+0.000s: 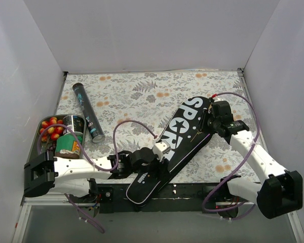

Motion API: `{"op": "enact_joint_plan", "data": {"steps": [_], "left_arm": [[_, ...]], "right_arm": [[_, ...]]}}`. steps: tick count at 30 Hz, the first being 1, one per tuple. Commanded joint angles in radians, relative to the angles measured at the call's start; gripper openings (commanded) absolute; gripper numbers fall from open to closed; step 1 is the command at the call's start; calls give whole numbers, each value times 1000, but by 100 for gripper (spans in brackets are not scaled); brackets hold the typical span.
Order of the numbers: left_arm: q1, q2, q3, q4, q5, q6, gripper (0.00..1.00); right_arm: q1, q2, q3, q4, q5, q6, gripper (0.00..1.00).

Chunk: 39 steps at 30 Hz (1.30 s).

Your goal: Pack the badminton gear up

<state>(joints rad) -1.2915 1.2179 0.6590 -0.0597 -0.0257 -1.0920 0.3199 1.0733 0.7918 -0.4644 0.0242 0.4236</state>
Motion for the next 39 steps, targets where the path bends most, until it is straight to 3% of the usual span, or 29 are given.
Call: {"op": "enact_joint_plan", "data": {"steps": [1,4,7,18,29,39], "left_arm": [[18,-41,-143,199,-20,-94,36],[26,-15,-212,282,1,-150,24],[29,17,-262,348,20,-184,18],[86,91,-292,360,18,-206,13],[302,-24,-263,196,21,-151,13],[462,103,-141,123,23,-117,10]], "right_arm": [[-4,97,69,76,-13,-34,25],[-4,146,81,107,-44,-37,8],[-4,172,69,150,-59,-45,1],[-2,270,-46,210,-47,-49,1],[-2,330,-137,248,-1,-23,1],[7,326,-99,251,-58,-8,1]]}}
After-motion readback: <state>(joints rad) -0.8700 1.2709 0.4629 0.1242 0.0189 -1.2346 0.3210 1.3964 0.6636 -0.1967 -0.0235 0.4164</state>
